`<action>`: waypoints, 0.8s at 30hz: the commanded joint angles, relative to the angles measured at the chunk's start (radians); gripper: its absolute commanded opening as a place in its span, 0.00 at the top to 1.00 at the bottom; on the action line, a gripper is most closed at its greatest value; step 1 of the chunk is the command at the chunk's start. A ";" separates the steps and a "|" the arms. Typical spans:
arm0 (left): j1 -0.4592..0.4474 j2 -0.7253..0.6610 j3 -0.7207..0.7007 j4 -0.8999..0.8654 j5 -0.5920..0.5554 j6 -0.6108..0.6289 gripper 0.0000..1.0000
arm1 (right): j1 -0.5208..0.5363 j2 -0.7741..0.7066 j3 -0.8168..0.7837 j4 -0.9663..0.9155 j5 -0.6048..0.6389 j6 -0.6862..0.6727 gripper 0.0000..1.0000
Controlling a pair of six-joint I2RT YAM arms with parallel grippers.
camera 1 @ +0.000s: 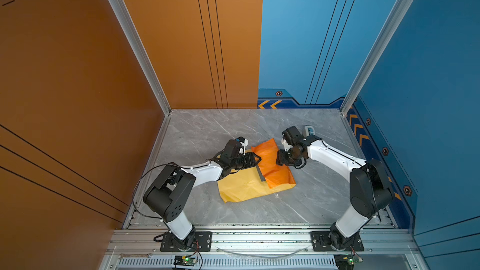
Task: Wrap a gift box in wrapping paper
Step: First fold the wrapping paper around the gift box.
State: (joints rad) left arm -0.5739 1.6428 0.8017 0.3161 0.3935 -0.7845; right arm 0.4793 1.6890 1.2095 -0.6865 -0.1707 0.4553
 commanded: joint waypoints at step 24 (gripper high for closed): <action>0.025 0.178 0.113 -0.135 0.029 0.129 0.70 | -0.202 -0.124 -0.074 -0.008 -0.210 0.002 0.33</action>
State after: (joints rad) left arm -0.5686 1.7653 0.8978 0.3107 0.4034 -0.7315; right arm 0.2943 1.5631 1.1458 -0.6632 -0.3187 0.5045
